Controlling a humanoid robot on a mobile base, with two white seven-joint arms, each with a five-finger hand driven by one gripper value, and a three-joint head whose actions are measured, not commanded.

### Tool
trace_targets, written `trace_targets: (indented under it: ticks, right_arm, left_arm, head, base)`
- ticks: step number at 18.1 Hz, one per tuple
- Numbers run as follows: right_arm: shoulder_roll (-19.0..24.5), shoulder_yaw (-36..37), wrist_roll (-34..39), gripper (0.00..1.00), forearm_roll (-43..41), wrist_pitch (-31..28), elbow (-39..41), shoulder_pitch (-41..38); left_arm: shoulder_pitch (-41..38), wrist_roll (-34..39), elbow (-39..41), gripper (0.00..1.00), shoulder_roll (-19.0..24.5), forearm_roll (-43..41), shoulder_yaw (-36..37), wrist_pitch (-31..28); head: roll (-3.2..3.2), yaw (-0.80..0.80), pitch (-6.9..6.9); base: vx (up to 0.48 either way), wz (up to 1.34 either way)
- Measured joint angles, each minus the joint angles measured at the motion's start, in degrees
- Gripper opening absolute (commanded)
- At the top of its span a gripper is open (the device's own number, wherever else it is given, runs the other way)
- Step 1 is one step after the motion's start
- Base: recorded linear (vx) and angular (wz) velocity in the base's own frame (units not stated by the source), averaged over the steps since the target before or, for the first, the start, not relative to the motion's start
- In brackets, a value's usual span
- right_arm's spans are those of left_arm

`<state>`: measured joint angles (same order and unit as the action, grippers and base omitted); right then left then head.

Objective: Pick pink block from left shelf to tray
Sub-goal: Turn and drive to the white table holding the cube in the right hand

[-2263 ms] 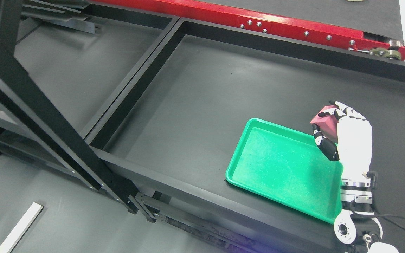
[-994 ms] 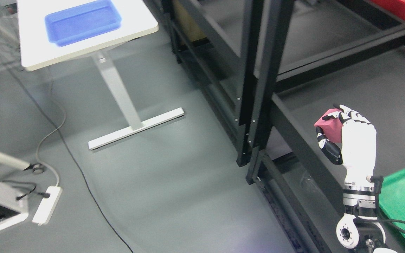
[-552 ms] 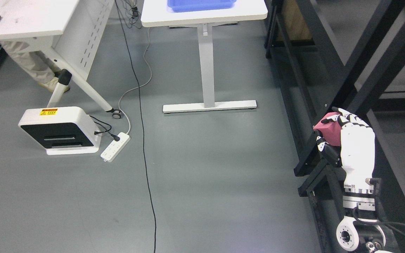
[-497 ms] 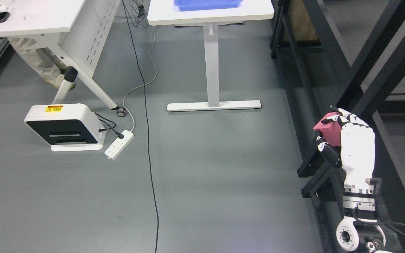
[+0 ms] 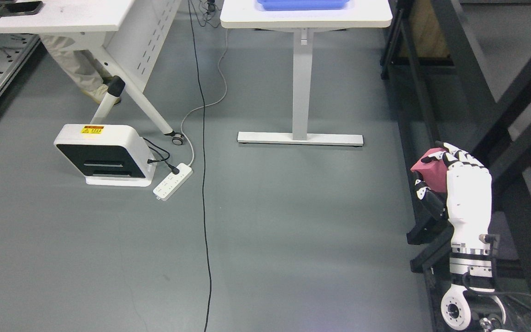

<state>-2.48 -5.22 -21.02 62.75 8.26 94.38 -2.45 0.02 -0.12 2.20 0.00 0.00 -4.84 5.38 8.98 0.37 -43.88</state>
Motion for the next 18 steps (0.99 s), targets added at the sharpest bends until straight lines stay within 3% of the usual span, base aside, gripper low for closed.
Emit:
trace_targets:
  ticks: [8,18]
  right_arm:
    - [-0.06,-0.03,0.03,0.01,0.0,0.01,0.01,0.01]
    - [-0.08,-0.03,0.04,0.01,0.03,0.02,0.01,0.0]
  left_arm:
    - [-0.03,0.0,-0.01,1.0,0.0,0.0,0.0,-0.02]
    - [0.0,0.0,0.0,1.0,0.0,0.0,0.0,-0.04]
  head:
    - [0.0,0.0,0.0]
    - [0.0,0.0,0.0]
  base:
    - [0.183,0.4]
    - [0.412,-0.07]
